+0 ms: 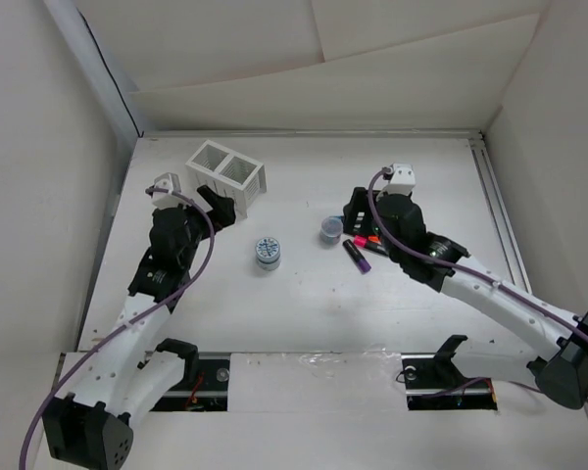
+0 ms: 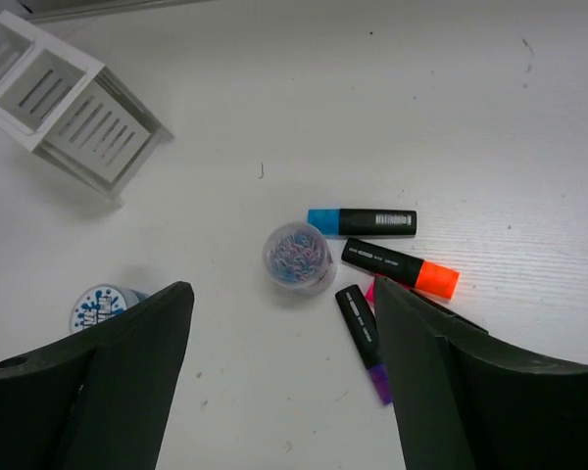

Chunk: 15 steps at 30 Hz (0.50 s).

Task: Sort the stationery into containers
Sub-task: Pick up the stationery from the center of the board.

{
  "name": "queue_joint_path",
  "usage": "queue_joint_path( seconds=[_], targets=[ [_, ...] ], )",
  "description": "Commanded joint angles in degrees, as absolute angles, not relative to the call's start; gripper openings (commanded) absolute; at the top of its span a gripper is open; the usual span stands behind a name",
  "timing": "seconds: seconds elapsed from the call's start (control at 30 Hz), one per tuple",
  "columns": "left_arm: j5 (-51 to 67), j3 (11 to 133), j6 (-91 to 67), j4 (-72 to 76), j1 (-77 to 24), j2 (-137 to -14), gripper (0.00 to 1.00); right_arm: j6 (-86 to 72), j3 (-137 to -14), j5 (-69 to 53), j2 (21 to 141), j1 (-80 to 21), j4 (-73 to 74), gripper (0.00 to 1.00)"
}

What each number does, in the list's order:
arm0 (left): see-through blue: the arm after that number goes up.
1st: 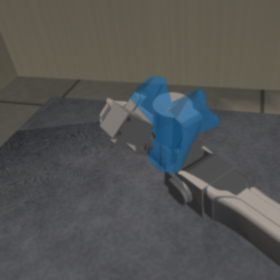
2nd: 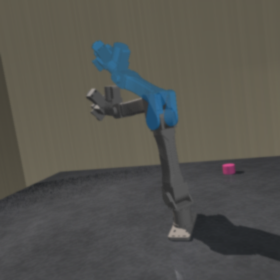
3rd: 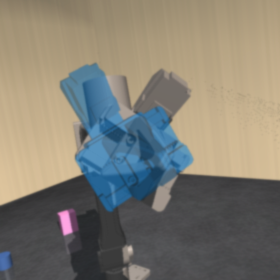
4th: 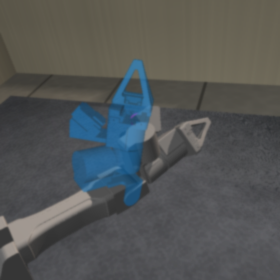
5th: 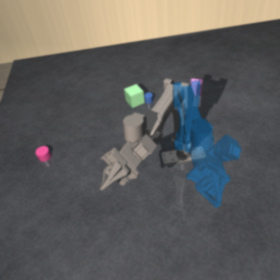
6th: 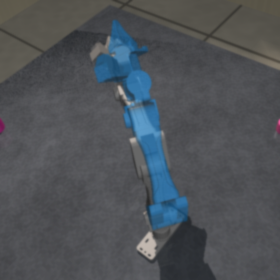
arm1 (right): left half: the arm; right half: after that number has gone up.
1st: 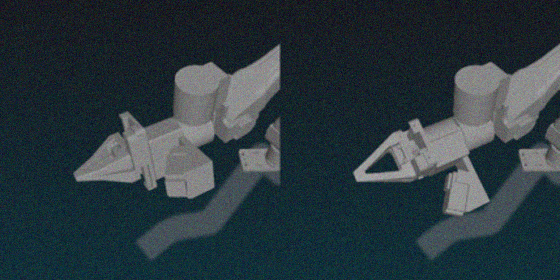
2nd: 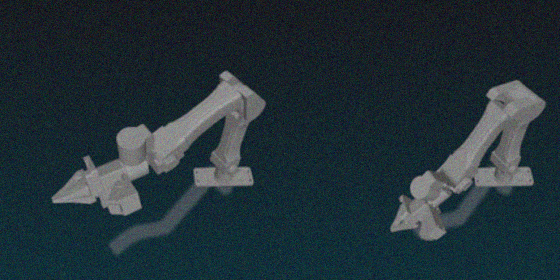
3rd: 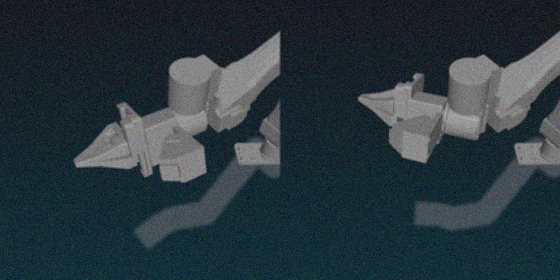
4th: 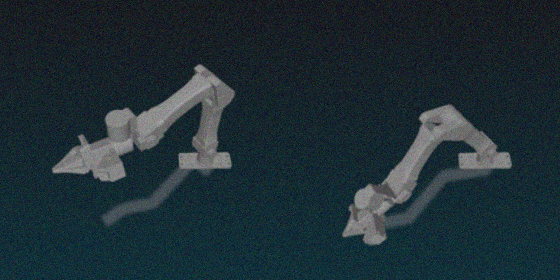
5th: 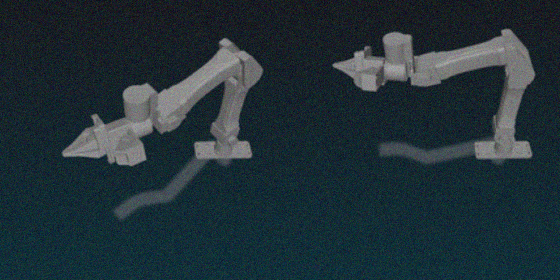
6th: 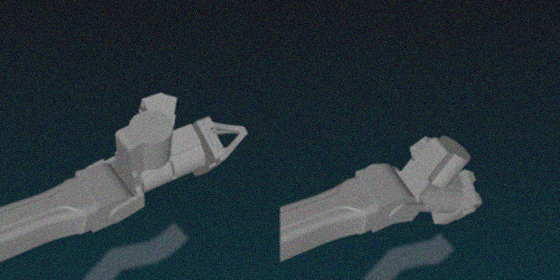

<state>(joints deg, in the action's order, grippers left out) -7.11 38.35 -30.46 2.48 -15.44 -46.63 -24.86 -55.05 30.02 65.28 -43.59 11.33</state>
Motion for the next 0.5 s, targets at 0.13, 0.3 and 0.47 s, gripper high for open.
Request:
queue_joint_path(
  seconds=[0.13,0.3,0.47],
  targets=[
    [-3.27,39.65,-29.44,7.11,-15.64,-47.46,1.00,-26.46,-52.65,31.38,60.91,-43.86,6.94,0.36],
    [3.77,33.06,-29.97,16.34,-15.64,-42.98,1.00,-27.77,-51.50,32.70,60.38,-43.86,6.94,0.00],
    [5.71,32.52,-28.39,17.05,-15.64,-44.90,1.00,-28.39,-50.98,34.53,60.38,-43.86,6.33,0.10]
  ],
)
